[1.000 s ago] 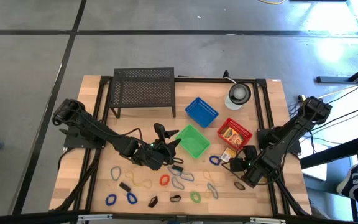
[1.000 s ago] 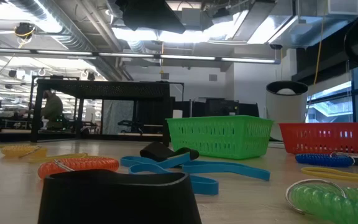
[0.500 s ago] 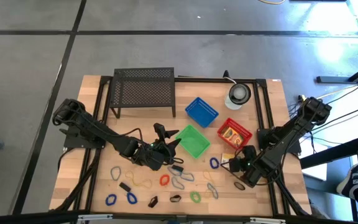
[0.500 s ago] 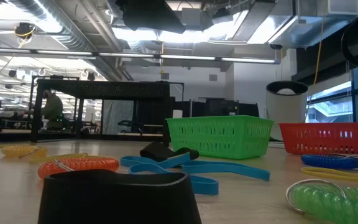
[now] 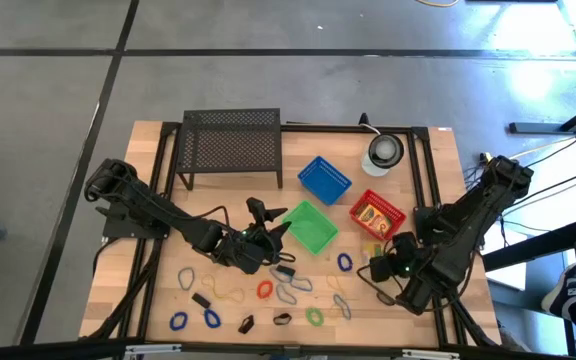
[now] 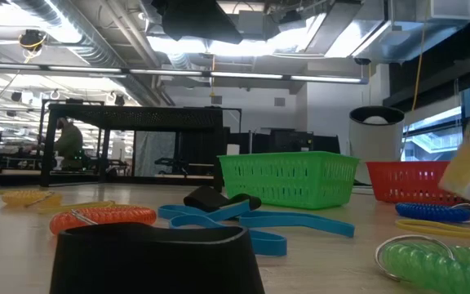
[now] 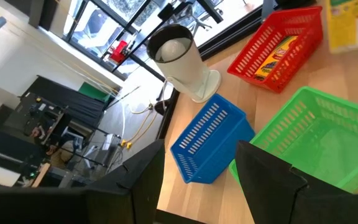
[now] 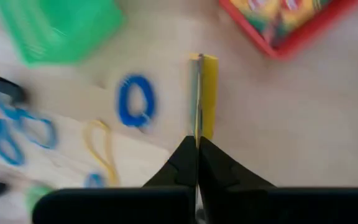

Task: Pick & Place Office Desk Supplies
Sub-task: Put the crayon box into the red basket, then put the blue spring keychain into the blue basket

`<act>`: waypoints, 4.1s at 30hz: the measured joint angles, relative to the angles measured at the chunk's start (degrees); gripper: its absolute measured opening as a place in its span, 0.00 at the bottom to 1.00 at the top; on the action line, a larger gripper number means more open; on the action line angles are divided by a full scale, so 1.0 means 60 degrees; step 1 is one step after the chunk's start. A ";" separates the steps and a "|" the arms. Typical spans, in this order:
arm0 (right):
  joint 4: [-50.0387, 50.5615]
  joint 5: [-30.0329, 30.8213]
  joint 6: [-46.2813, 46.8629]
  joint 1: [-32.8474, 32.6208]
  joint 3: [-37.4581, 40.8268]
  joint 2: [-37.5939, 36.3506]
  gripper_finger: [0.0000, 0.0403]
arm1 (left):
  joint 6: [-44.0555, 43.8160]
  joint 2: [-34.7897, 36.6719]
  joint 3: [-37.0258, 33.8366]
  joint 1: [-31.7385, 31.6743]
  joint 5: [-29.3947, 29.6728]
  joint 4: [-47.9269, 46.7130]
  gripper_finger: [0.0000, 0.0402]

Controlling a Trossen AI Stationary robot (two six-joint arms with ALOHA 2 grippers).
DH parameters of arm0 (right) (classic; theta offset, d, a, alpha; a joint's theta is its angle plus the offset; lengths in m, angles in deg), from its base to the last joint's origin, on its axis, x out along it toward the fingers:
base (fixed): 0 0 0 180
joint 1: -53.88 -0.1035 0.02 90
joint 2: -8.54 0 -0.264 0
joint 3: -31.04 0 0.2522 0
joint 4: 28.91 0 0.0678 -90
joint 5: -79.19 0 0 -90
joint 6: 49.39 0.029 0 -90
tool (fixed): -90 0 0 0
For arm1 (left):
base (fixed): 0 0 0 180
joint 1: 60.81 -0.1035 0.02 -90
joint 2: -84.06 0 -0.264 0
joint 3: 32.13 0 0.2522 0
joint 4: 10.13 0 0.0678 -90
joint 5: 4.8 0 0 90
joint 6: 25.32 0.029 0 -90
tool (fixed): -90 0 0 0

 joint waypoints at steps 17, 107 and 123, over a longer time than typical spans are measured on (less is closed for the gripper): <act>0.1962 0.3958 -0.0178 0.0639 -0.0449 -0.0008 0.00 | 0.0000 0.0000 0.0000 0.0000 0.2090 0.0077 0.48; 0.1772 0.2064 -0.2395 0.2251 0.0145 0.0012 0.29 | -0.1037 0.0000 -0.0004 -0.0270 0.1324 0.1014 0.48; -0.0443 0.4466 -0.5141 0.2251 0.0141 0.0262 0.29 | -0.4421 0.0000 -0.0004 -0.0229 -0.4009 0.0776 0.48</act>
